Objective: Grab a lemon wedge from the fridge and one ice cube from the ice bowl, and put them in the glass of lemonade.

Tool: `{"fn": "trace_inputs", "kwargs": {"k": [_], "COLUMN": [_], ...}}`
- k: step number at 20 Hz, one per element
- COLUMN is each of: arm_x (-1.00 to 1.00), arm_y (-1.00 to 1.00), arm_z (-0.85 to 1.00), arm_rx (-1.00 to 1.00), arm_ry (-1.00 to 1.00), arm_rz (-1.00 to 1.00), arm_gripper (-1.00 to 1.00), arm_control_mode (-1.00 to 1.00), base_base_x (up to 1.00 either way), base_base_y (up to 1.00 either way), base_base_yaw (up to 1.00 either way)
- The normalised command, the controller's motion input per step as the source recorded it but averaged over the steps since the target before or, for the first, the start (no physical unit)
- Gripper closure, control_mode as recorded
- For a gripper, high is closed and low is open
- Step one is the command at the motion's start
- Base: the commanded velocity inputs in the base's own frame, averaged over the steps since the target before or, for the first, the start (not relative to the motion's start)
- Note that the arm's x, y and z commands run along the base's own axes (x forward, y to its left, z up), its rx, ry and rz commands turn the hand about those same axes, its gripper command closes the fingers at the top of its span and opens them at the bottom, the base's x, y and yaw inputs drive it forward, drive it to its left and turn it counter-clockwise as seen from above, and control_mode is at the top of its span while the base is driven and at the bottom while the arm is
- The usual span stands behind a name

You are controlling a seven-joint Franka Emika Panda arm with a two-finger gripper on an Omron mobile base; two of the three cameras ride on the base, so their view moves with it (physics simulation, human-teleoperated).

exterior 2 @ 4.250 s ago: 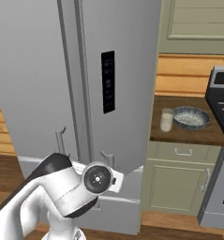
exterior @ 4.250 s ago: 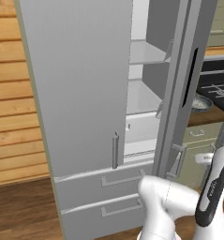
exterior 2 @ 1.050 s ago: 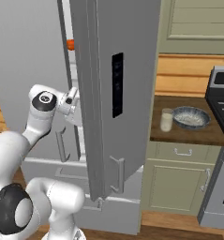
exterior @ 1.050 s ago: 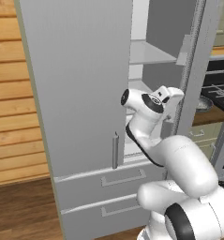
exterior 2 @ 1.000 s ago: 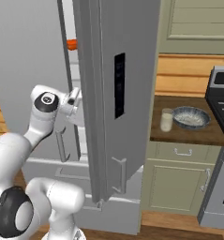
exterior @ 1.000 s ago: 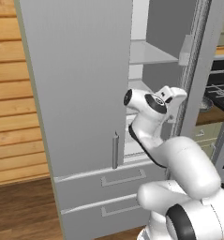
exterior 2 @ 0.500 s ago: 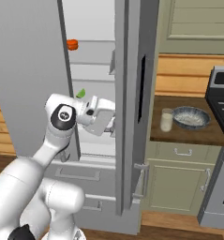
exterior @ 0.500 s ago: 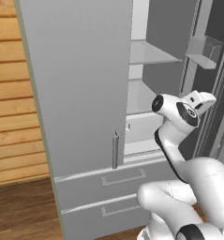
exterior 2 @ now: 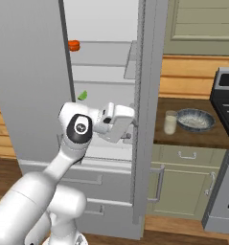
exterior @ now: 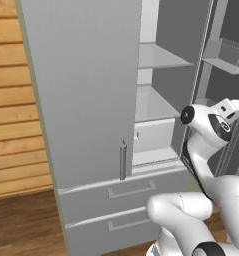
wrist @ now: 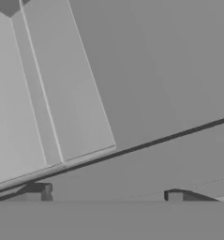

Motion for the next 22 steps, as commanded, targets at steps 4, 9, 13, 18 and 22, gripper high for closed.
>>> {"fn": "trace_inputs", "kwargs": {"k": [4, 9, 13, 18, 22], "arm_x": [-0.13, -0.43, -0.25, -0.02, 0.11], "arm_y": [0.14, 0.46, 0.94, 0.98, 0.98], "arm_z": [0.39, 0.70, -0.05, -0.61, -0.66], "arm_rx": [0.03, 0.06, 0.27, 0.51, 0.59], "arm_ry": [-0.06, -0.12, -0.20, -0.18, -0.04], "arm_rz": [0.00, 0.00, 0.11, 0.25, 0.38], "arm_gripper": [-1.00, -1.00, -1.00, -1.00, -1.00], "arm_control_mode": [-1.00, -1.00, -1.00, -1.00, -1.00], "base_base_x": [0.00, 0.00, 0.00, 0.00, 0.00], "base_base_y": [0.00, 0.00, 0.00, 0.00, 0.00], "base_base_yaw": [0.00, 0.00, 0.00, 0.00, 0.00]}}
